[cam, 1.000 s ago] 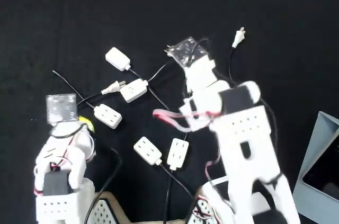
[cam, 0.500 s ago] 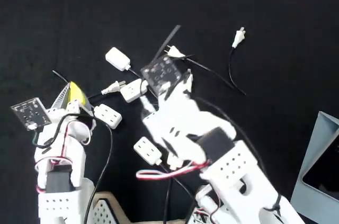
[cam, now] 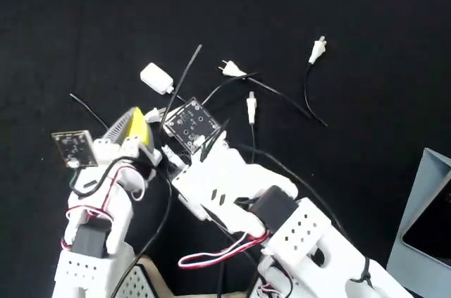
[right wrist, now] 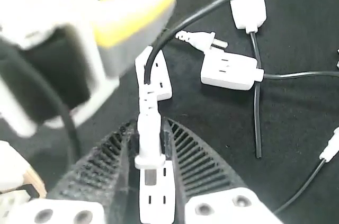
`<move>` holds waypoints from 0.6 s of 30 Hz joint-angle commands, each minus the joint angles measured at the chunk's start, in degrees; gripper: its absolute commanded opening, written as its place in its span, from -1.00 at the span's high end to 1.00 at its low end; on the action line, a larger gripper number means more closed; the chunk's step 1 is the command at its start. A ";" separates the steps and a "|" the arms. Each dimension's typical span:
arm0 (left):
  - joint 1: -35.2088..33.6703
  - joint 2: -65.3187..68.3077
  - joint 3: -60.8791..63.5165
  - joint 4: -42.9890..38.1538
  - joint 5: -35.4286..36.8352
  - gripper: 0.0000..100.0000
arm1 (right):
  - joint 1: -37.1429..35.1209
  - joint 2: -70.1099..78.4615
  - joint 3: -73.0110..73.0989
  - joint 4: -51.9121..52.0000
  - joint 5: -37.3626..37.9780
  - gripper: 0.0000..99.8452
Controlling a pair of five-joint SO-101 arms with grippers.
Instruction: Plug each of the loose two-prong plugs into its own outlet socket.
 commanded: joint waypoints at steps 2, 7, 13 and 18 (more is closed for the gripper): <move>7.25 -0.09 -11.30 11.60 0.26 0.94 | -0.79 -1.27 -0.40 -0.62 -0.35 0.98; 9.54 0.00 -12.53 12.31 -5.10 0.94 | -0.88 -1.01 -1.89 1.67 -0.35 0.98; 12.79 -0.18 -12.88 13.54 -10.90 0.94 | -0.88 -1.45 -0.48 2.11 -0.26 0.98; 12.88 -0.26 -12.97 13.63 -15.47 0.94 | -0.79 -1.10 -0.40 2.02 -0.26 0.98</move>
